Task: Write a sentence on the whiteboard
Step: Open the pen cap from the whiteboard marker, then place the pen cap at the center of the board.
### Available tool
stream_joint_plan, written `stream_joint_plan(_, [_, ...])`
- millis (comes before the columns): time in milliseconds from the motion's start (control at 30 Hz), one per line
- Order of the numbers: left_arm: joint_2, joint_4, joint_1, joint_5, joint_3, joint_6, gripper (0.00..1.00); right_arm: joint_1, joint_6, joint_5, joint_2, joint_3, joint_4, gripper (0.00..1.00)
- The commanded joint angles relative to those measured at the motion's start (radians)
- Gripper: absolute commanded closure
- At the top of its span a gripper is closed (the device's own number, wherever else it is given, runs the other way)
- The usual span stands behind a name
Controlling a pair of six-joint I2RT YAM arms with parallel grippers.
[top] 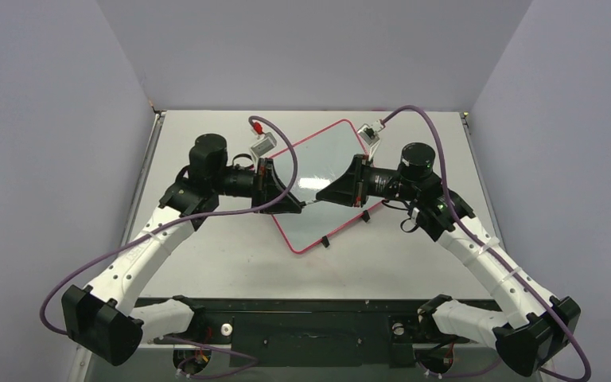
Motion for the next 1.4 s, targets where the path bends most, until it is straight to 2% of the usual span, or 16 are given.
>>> stream_joint_plan(0, [-0.050,-0.103,0.122,-0.008,0.002,0.056,1.00,-0.076,-0.024,-0.010,-0.028,-0.003,0.003,1.00])
stream_joint_plan(200, [-0.099,-0.118,0.204,-0.014,-0.062,0.077,1.00,-0.107,-0.021,-0.018,-0.033,-0.013,-0.002,1.00])
stream_joint_plan(400, [-0.156,-0.111,0.287,-0.175,-0.164,0.036,1.00,-0.120,-0.029,0.027,-0.039,-0.027,-0.026,1.00])
stream_joint_plan(533, [-0.208,-0.152,0.348,-0.351,-0.230,0.021,1.00,-0.120,-0.099,0.134,-0.034,-0.008,-0.145,1.00])
stream_joint_plan(600, [-0.238,-0.197,0.359,-0.495,-0.253,0.019,1.00,-0.122,-0.119,0.176,-0.035,-0.005,-0.175,1.00])
stream_joint_plan(667, [-0.248,-0.229,0.364,-0.721,-0.278,-0.004,1.00,-0.120,-0.132,0.210,-0.033,-0.006,-0.193,1.00])
stream_joint_plan(700, [-0.248,-0.234,0.366,-0.767,-0.285,-0.013,1.00,-0.119,-0.139,0.220,-0.034,-0.006,-0.198,1.00])
stream_joint_plan(800, [-0.195,-0.320,0.385,-0.997,-0.267,-0.047,1.00,-0.115,-0.144,0.250,-0.033,-0.006,-0.208,1.00])
stream_joint_plan(867, [-0.154,-0.356,0.421,-1.061,-0.271,-0.092,1.00,-0.109,-0.147,0.261,-0.032,-0.003,-0.209,1.00])
stream_joint_plan(1033, [-0.093,-0.290,0.524,-1.057,-0.365,-0.240,1.00,-0.103,-0.154,0.289,-0.032,-0.005,-0.216,1.00])
stream_joint_plan(1167, [-0.083,-0.171,0.521,-1.051,-0.488,-0.278,1.00,-0.101,-0.157,0.301,-0.038,-0.013,-0.225,1.00])
stream_joint_plan(1367, [-0.021,-0.094,0.508,-1.091,-0.556,-0.325,0.98,-0.102,-0.171,0.324,-0.038,-0.019,-0.242,1.00])
